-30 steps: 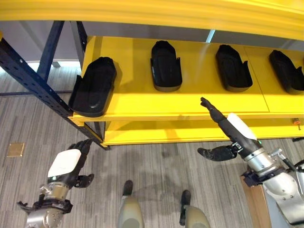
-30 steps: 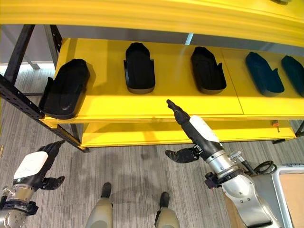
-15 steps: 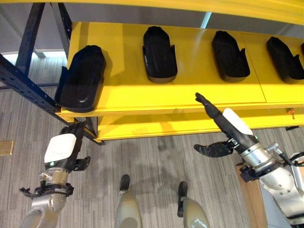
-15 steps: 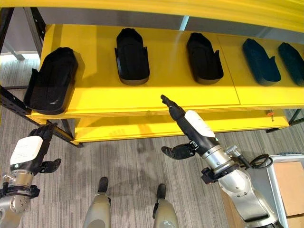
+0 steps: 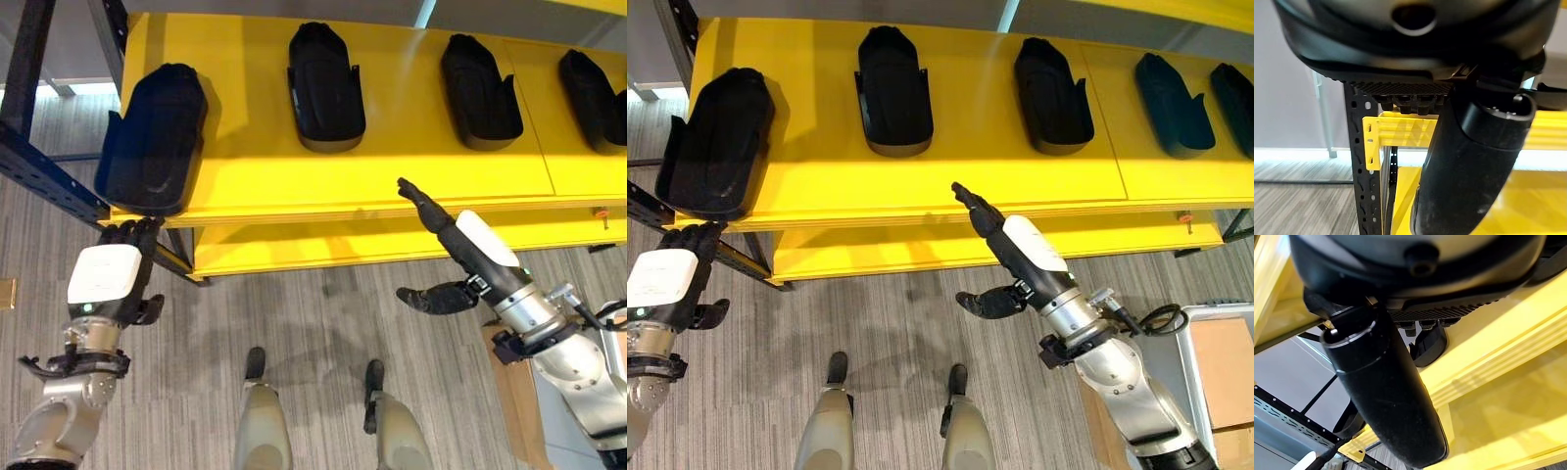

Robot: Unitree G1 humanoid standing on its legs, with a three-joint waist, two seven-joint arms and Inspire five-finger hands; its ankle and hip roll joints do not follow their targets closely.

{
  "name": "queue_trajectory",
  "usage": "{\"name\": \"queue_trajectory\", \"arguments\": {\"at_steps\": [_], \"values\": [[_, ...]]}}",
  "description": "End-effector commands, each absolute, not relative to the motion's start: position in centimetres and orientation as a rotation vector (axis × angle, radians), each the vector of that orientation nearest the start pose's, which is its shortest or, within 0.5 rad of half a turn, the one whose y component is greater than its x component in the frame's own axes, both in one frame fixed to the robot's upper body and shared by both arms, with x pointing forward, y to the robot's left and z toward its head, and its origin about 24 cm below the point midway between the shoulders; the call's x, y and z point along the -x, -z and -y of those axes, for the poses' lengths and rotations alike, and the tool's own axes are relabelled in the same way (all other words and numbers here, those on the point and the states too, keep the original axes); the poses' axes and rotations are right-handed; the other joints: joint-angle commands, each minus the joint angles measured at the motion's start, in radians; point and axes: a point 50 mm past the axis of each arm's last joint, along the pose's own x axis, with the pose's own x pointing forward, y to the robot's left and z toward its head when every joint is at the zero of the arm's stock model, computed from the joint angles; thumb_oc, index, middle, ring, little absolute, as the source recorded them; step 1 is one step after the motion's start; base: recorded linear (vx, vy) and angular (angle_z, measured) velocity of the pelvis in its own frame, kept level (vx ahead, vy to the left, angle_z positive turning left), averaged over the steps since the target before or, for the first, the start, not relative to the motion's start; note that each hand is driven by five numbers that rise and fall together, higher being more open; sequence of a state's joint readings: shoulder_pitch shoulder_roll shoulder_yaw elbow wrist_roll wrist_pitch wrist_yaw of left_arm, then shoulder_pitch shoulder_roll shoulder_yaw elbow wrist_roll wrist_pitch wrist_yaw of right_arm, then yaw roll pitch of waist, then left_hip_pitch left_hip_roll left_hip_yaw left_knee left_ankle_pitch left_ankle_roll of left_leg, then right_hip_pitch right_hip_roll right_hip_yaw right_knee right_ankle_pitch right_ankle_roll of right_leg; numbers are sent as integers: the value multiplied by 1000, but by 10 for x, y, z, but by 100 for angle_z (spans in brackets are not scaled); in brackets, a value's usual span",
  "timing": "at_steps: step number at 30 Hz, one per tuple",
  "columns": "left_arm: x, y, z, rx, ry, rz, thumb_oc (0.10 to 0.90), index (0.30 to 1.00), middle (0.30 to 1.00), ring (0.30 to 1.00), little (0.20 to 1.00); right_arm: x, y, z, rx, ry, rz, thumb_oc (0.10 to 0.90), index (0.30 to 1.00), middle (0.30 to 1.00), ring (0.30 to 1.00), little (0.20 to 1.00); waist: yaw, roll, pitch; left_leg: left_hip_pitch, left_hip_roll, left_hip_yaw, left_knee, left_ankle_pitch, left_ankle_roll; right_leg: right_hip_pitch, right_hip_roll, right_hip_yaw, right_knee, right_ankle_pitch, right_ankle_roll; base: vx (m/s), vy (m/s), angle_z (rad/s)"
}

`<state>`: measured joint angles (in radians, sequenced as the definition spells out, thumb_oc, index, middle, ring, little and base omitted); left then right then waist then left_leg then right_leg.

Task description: Move parts from the plastic box to the shelf.

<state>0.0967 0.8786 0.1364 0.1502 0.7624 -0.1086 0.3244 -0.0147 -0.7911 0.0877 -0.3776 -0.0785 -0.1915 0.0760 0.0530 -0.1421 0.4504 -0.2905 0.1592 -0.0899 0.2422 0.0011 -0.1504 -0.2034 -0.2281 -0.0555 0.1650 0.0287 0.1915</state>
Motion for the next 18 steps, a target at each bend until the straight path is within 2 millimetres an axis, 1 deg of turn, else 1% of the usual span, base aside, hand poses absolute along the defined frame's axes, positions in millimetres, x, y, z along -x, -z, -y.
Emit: {"name": "queue_trajectory", "arguments": {"at_steps": [1,5,9,11,14,18], "values": [[-235,-152,-346,-1776,-384,248,900,1000,1000,1000,1000,-231,-199,184,849,-330,737,900,1000,1000,1000,1000,-23,-20,-66,-58,23,-17,2,42,29,-18,-23,11,44,-17,-15,0,0,0],[-242,-158,-349,-1820,-377,244,900,1000,1000,1000,1000,-231,-201,183,850,-332,750,900,1000,1000,1000,1000,-28,-18,-59,-65,23,-15,8,42,30,-28,-23,16,50,-16,-13,-5,11,-4],[-248,-163,-351,-1828,-384,246,900,1000,1000,1000,1000,-231,-202,182,853,-334,759,900,1000,1000,1000,1000,-33,-19,-52,-74,23,-14,13,42,30,-38,-24,19,56,-15,-13,-4,4,-1],[-251,-162,-353,-1823,-386,233,900,1000,1000,1000,1000,-231,-202,182,857,-336,760,900,1000,1000,1000,1000,-36,-19,-50,-77,24,-13,16,41,30,-44,-25,22,59,-15,-13,0,0,0],[-254,-163,-352,-1821,-383,238,900,1000,1000,1000,1000,-231,-203,182,859,-335,763,900,1000,1000,1000,1000,-39,-19,-48,-80,24,-13,20,40,30,-47,-25,24,61,-15,-12,0,0,0],[-260,-167,-345,-1793,-381,276,900,1000,1000,1000,1000,-231,-205,181,856,-333,774,900,1000,1000,1000,1000,-44,-20,-43,-85,25,-10,28,38,29,-54,-26,28,68,-16,-13,0,0,0]]}}
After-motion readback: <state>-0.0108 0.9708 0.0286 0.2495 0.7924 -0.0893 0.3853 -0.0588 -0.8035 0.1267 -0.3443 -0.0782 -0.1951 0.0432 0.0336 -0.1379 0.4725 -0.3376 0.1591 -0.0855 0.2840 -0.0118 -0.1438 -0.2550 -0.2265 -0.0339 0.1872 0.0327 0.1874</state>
